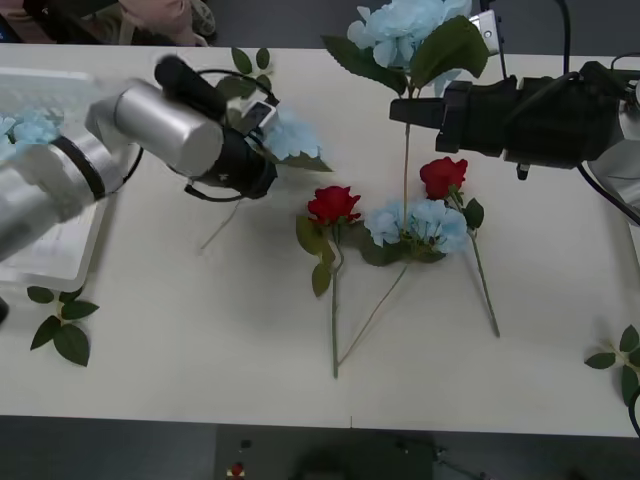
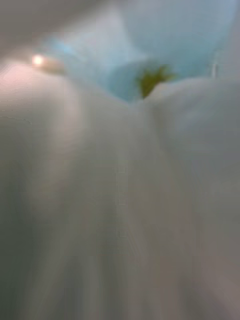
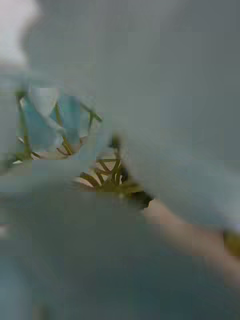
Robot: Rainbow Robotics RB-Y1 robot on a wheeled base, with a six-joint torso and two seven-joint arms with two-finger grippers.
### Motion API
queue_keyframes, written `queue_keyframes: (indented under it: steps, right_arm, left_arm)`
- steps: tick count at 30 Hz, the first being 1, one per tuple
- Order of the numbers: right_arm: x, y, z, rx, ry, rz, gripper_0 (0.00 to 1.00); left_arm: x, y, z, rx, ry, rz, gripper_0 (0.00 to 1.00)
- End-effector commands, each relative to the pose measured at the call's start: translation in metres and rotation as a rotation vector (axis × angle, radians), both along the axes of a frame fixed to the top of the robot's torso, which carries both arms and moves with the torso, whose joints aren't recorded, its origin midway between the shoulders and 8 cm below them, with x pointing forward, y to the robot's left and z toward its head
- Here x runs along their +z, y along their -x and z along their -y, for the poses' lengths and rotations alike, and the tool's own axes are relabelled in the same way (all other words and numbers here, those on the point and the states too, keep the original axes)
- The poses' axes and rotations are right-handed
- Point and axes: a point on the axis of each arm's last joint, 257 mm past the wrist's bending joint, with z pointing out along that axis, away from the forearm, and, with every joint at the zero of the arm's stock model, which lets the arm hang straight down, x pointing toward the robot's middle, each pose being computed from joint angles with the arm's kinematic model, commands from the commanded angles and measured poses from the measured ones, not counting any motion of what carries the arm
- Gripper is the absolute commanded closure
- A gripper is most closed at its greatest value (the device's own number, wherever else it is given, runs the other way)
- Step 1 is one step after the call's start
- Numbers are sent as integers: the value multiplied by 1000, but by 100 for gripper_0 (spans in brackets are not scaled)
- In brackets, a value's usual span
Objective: Put the red flowers into the right box and the blue flowers into the left box
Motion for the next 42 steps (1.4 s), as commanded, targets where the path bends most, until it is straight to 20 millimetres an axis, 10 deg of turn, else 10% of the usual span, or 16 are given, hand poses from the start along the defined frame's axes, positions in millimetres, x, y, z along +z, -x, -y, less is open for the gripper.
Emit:
queue_keyframes:
  steps: [1,7,15,17,19,22,27,33,42]
  right_arm:
    - [0,2,-5,0,56,-36,100]
    - [3,-1,-8,-9,70,-37,100]
    - [18,5,-22,6,28,-81,100]
    - [20,6,-26,3,29,-91,100]
    - [22,6,-28,-6,33,-94,100]
    - [26,7,-31,-12,25,-106,100]
    - [25,8,-33,-10,24,-111,100]
    - [23,9,-34,-8,24,-120,100]
    - [24,8,-33,-13,20,-119,100]
  left_arm:
    - [123,9,-78,64,-100,15,100]
    - [164,59,-250,139,-397,-53,100]
    - [124,80,-377,193,-561,-89,98]
    - [110,79,-385,187,-557,-84,49]
    - [99,76,-383,181,-528,-70,12]
    - [96,70,-372,140,-484,-36,0]
    - [121,78,-311,10,-249,-16,0]
    - [170,111,-179,-210,253,-80,0]
    - [122,89,-39,-398,573,17,0]
